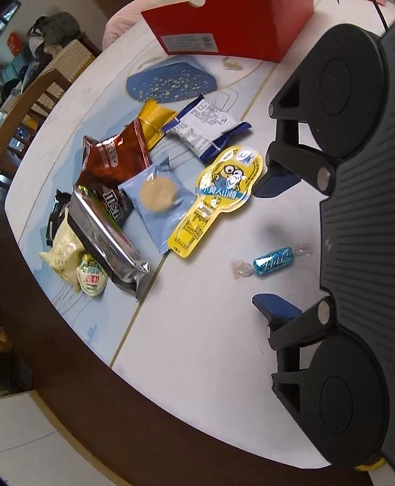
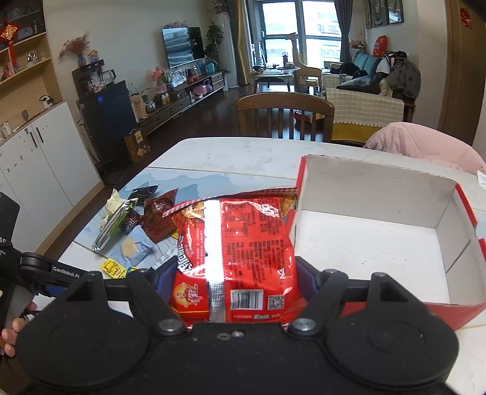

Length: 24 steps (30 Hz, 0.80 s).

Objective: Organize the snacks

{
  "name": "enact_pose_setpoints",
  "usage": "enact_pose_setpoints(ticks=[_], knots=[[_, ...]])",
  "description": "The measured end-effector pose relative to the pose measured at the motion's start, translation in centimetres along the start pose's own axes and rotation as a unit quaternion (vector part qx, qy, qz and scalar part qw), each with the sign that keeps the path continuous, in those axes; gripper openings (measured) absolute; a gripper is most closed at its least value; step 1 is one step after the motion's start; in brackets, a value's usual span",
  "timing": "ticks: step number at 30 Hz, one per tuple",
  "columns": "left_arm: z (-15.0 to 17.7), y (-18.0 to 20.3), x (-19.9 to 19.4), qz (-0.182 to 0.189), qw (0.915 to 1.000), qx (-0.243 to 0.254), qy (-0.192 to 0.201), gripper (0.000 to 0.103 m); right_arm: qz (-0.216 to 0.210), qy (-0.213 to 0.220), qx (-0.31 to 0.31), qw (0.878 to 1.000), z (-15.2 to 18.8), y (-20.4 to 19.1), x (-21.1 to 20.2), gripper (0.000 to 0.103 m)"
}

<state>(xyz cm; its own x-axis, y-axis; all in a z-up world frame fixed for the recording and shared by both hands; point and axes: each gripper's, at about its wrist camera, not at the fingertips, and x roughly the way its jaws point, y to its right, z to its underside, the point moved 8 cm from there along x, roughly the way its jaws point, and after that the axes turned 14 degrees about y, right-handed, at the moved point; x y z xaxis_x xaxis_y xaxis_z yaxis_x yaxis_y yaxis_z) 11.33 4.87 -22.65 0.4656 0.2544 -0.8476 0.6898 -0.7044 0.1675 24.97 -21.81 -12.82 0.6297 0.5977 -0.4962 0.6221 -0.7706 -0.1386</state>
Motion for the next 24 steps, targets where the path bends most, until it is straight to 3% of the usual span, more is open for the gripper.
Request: enact_pose_setpoints(ticks=[3,5,7,9,11,17,24], knots=[[0.3,-0.2,0.6,-0.016,0.9998,0.008,0.001,0.067,-0.004,-0.001,-0.001,1.000,-0.1,0.0,0.3,0.076],[0.5,-0.3,1.0,-0.025,0.9996,0.012,-0.002,0.056,-0.006,-0.001,-0.001,1.000,-0.1,-0.1,0.4,0.076],[0.8,-0.1,1.4,-0.022,0.9996,0.014,-0.009,0.036,-0.005,-0.001,-0.002,1.000,-0.1,0.0,0.5,0.076],[1.0,0.1,1.5,-0.024,0.9995,0.021,-0.006,0.031,-0.007,-0.001,-0.003,1.000,-0.1,0.2,0.6,0.076],[1.1,0.2,1.5,-0.028,0.9992,0.029,0.002,0.014,-0.006,-0.001,-0.003,1.000,-0.1,0.3,0.6,0.076],[1.1,0.5,1.5,-0.023,0.9989,0.039,0.013,0.012,-0.004,-0.005,-0.001,1.000,0.0,1.1,0.8,0.076],[0.5,3.0,-1.3,0.016,0.9990,0.034,0.023,0.012,-0.001,0.005,0.000,1.000,-0.9,3.0,0.2,0.076]])
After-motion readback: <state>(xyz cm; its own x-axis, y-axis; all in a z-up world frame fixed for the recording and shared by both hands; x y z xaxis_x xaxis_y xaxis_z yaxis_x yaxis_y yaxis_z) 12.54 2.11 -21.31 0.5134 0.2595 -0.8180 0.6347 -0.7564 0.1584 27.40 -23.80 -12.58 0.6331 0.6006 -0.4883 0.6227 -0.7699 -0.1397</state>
